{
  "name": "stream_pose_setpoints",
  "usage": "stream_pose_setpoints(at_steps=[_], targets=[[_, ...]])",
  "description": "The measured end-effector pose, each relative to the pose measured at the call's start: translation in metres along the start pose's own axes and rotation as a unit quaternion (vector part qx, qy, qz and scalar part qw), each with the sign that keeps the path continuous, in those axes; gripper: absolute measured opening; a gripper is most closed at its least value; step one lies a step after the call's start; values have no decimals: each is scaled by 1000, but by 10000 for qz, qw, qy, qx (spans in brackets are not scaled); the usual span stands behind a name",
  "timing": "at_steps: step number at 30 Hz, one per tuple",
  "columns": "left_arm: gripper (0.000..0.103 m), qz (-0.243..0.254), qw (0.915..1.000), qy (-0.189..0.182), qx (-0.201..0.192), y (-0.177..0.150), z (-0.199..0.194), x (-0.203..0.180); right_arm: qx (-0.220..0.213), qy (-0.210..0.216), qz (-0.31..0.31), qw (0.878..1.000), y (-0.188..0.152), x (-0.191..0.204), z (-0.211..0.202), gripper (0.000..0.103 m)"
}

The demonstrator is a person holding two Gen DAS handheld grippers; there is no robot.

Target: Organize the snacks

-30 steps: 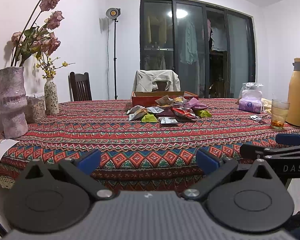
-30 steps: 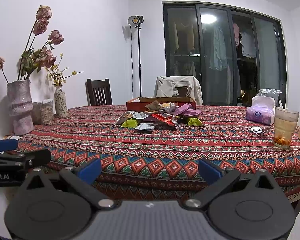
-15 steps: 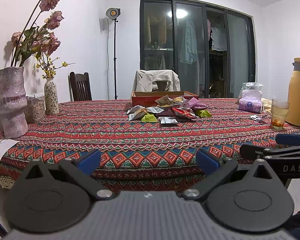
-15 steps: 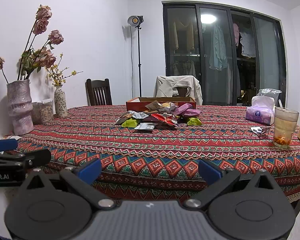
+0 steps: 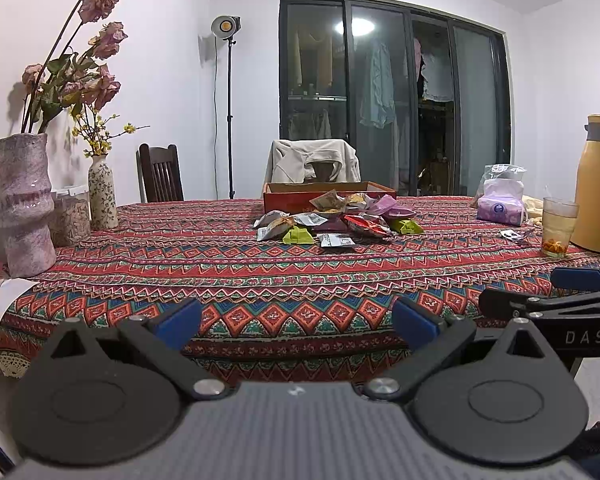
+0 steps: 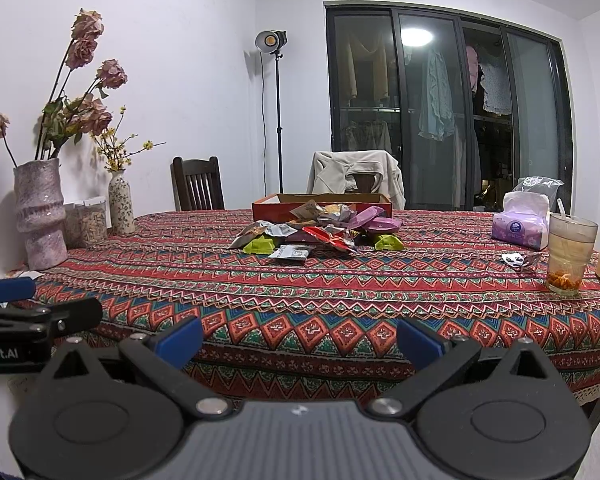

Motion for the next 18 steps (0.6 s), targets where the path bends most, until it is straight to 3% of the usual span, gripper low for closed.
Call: stream_pose_setpoints(at_steps=[9,18], targets=[[103,-50,10000,58,-5,3,8,4,-20,-16,10,10000,0,-2,2,103],[103,-180,9987,453,-115,47,56,36,-271,-86,130,9995,36,-17,36,103]])
Point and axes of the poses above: each gripper's, at about its wrist camera, not at the fingertips, and z roughly the way its jaws point, x to its left, y to its top, the point moved 4 cm from there along z, roughly the way its jaws point, and after that the axes turned 6 degrees about z, right-handed, at the moved point
